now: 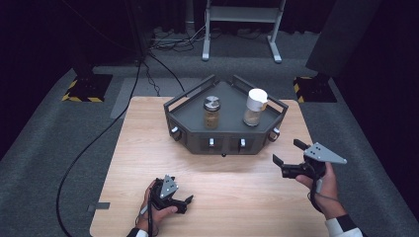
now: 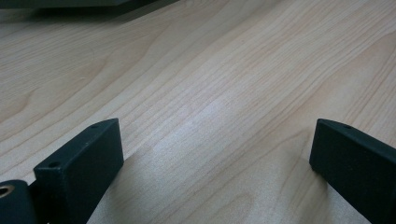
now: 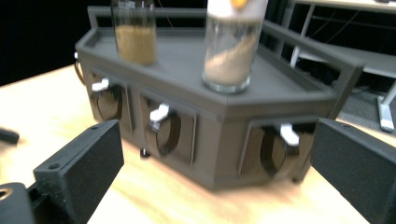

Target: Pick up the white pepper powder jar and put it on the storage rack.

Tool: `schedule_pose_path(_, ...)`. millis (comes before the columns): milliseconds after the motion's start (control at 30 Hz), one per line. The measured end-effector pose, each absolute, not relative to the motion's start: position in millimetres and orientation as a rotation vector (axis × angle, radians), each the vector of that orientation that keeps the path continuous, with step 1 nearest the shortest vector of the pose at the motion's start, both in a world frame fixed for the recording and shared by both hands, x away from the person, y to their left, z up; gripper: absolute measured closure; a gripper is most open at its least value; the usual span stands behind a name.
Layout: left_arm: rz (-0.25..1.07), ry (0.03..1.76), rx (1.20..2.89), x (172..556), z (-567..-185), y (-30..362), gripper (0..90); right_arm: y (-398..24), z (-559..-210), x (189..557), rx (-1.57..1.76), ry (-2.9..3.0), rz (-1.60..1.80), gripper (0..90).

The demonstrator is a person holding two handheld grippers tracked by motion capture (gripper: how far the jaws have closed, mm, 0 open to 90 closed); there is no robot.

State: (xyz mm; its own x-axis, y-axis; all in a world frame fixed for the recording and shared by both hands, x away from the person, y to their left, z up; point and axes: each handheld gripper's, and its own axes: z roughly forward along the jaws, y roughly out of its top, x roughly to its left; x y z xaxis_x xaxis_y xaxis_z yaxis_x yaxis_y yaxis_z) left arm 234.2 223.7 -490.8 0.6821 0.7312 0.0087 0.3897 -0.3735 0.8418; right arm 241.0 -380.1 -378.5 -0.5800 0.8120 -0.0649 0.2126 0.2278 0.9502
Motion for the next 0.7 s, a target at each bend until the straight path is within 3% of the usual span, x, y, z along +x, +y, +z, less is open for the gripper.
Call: schedule_pose_path(700, 0.485, 0.865, 2.003, 234, -491, 224, 2.7, -389, -425, 218, 1.009, 1.987, 1.313, 2.5)
